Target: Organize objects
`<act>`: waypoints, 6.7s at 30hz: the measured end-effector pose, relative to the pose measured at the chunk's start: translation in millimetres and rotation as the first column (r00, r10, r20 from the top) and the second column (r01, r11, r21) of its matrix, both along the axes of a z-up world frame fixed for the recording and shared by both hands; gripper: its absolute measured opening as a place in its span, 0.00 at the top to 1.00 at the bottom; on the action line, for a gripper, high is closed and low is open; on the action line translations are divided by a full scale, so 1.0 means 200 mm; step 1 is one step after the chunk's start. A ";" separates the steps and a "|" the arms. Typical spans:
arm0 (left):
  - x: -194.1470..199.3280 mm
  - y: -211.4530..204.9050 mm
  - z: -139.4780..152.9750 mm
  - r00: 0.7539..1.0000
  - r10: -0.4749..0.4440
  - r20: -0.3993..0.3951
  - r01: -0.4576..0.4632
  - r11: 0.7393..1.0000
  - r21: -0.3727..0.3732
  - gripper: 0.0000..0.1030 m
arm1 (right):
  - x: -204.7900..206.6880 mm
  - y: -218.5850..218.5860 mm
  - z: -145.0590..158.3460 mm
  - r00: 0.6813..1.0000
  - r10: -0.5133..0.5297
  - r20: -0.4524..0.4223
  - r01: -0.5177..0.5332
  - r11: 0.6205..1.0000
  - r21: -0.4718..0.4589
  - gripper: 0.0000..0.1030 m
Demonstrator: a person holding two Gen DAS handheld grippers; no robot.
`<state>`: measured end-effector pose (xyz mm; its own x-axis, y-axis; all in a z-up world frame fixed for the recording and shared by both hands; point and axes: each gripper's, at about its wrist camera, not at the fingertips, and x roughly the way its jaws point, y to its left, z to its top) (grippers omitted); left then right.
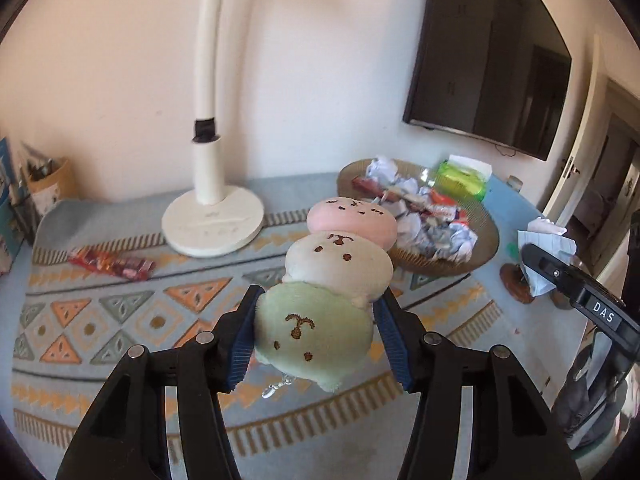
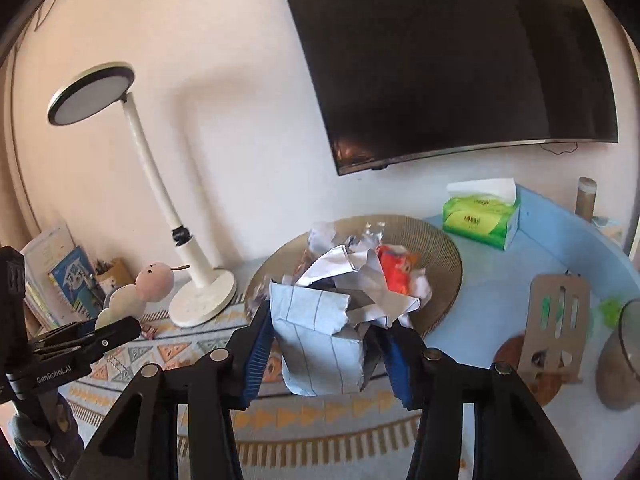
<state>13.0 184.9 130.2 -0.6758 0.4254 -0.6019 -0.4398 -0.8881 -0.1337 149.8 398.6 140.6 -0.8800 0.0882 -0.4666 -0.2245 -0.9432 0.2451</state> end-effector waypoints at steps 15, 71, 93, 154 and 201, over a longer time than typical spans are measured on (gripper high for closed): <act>-0.44 0.66 -0.01 0.989 -0.138 -0.055 0.137 0.990 -0.027 0.20 | -0.36 0.45 -0.09 0.980 -0.038 0.198 0.072 0.983 -0.170 0.25; 0.04 -1.01 -0.58 0.794 0.594 0.128 -0.536 0.784 -0.313 0.01 | -0.17 -0.76 -0.52 0.968 0.069 0.241 -0.084 0.995 0.052 0.06; -0.56 -1.09 -0.48 0.753 0.566 0.336 -0.578 0.813 -0.073 0.01 | -0.61 -0.97 -0.55 0.804 0.401 0.440 -0.409 0.909 -0.081 0.05; -0.12 -0.08 -0.05 0.990 -0.101 0.097 0.105 0.994 -0.041 0.86 | 0.00 -0.32 0.05 0.968 0.205 0.143 -0.221 0.970 0.103 0.61; 0.23 -1.20 -0.27 0.927 0.347 0.142 -0.356 0.933 0.041 0.03 | -0.12 -0.76 -0.36 0.916 0.220 0.335 -0.226 0.974 -0.019 0.21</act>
